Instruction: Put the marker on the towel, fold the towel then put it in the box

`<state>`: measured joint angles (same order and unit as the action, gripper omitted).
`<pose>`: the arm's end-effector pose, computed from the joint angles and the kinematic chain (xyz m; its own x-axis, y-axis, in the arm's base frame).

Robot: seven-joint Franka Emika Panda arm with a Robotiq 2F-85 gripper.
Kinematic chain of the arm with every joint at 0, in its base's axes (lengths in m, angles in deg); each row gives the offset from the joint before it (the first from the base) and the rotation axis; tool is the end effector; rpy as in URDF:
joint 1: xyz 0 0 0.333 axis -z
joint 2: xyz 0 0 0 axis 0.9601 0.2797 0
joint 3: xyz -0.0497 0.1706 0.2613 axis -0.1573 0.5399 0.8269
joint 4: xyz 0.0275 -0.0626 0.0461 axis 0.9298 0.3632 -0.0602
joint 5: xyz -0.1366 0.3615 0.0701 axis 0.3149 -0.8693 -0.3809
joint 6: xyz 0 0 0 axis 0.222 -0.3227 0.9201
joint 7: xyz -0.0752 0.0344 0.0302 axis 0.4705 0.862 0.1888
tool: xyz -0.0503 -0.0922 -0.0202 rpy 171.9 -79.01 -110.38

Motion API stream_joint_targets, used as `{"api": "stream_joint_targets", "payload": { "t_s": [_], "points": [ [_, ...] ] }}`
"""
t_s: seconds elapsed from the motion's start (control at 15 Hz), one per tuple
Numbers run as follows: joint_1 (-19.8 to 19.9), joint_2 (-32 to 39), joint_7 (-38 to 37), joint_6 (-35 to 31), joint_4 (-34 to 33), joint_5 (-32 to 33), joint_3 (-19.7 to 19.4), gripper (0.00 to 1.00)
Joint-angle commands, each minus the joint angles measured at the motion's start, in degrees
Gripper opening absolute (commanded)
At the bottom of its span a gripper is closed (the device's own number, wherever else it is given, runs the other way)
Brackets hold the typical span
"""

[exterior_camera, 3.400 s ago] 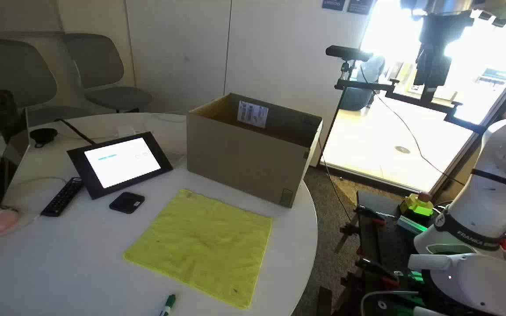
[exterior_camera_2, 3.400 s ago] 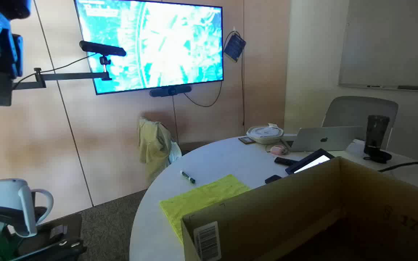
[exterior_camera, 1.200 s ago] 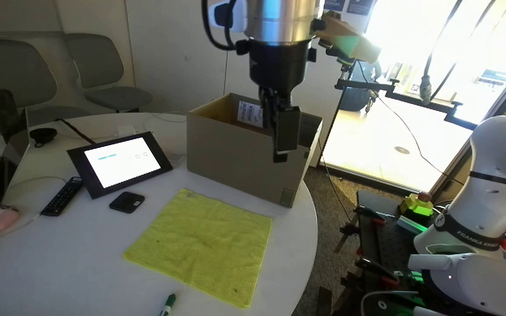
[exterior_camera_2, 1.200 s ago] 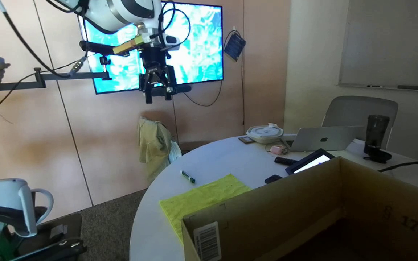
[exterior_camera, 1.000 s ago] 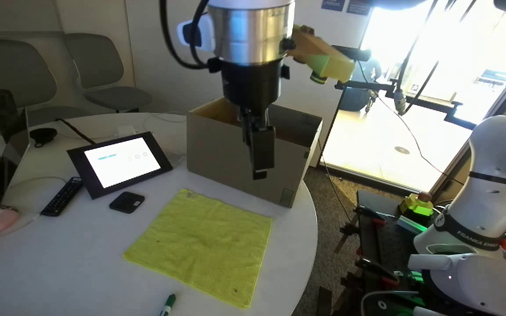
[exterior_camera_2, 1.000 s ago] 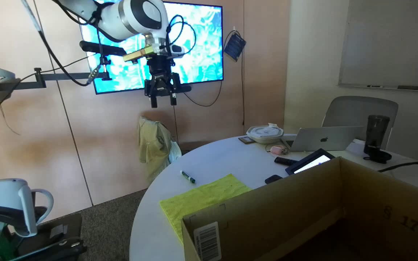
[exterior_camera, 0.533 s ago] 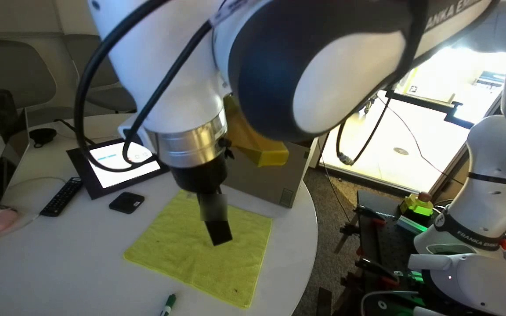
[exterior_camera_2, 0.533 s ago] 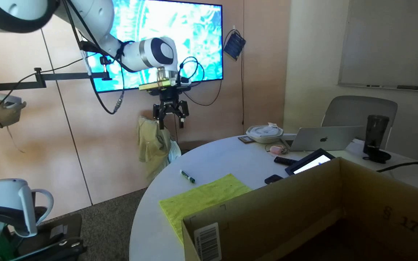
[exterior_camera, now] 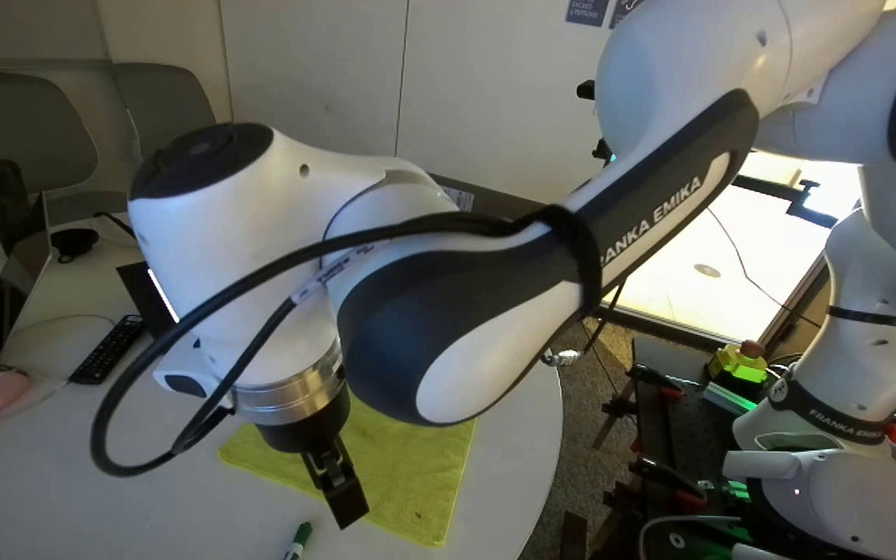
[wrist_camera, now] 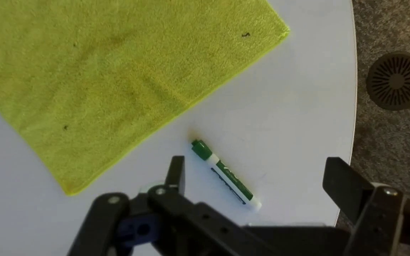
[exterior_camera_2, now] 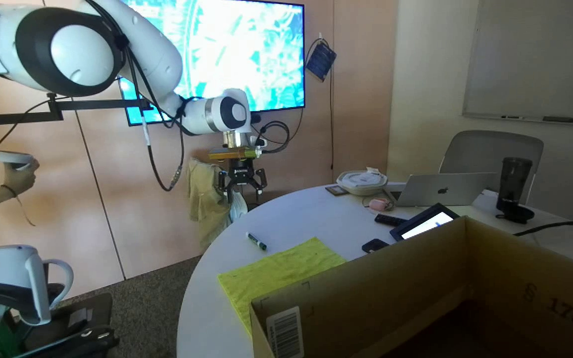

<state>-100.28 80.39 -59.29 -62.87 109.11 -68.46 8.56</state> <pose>0.5845 0.4274 0.2508 0.5254 0.8294 -0.1897 0.8500 -0.5217 0.0733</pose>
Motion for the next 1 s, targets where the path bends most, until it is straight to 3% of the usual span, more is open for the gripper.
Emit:
{"api": "stream_joint_targets", "payload": {
  "t_s": [0.0, 0.6, 0.93],
  "points": [
    [-0.8, 4.8, 6.3, -3.9, -4.6, 1.0, -0.7, 1.0],
    [-1.7, 14.3, 24.9, -9.3, -11.0, 2.1, 0.2, 1.0],
    [-3.2, 18.5, 28.1, -11.5, -15.1, 1.4, -0.8, 1.0]
  ]
}}
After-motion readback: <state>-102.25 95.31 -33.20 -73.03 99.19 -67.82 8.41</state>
